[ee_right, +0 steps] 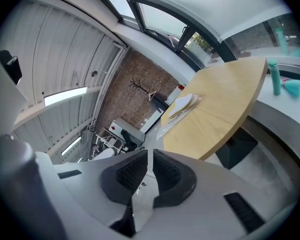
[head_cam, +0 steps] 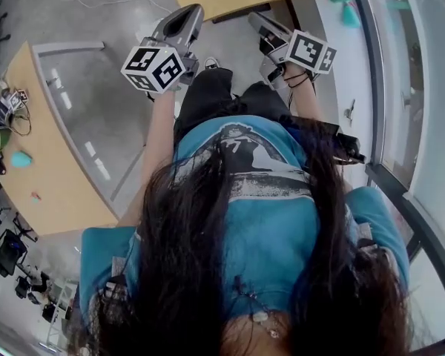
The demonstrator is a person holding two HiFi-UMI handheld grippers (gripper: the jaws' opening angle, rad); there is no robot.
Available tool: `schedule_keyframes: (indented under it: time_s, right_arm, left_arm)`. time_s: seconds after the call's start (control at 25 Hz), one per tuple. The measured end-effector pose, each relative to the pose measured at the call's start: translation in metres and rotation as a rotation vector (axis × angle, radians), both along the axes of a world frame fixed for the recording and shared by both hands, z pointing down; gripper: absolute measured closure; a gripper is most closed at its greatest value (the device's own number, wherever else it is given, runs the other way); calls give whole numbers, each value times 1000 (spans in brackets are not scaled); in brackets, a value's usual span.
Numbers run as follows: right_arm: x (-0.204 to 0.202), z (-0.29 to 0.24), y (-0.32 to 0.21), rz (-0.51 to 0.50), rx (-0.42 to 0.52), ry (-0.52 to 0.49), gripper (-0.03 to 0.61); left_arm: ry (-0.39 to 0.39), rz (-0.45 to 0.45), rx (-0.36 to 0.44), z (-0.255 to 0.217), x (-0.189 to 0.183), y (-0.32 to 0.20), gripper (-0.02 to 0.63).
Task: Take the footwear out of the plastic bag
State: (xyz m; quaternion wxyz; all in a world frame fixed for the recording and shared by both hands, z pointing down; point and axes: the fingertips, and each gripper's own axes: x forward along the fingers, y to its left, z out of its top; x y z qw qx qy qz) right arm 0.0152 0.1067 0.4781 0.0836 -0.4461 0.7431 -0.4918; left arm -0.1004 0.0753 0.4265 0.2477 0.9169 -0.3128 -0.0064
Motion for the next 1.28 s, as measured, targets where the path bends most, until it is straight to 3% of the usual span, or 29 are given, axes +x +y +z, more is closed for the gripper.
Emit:
schedule_keyframes:
  time_s: [0.36, 0.76, 1.28]
  right_arm:
    - [56, 2, 128, -28, -5, -37, 545]
    - [71, 4, 259, -115, -2, -86, 545]
    - [53, -20, 287, -129, 32, -96, 545]
  left_arm:
    - [-6, -20, -13, -4, 58, 126, 615]
    - [-41, -51, -47, 2, 90, 281, 615]
    - [-53, -8, -8, -15, 91, 315, 615]
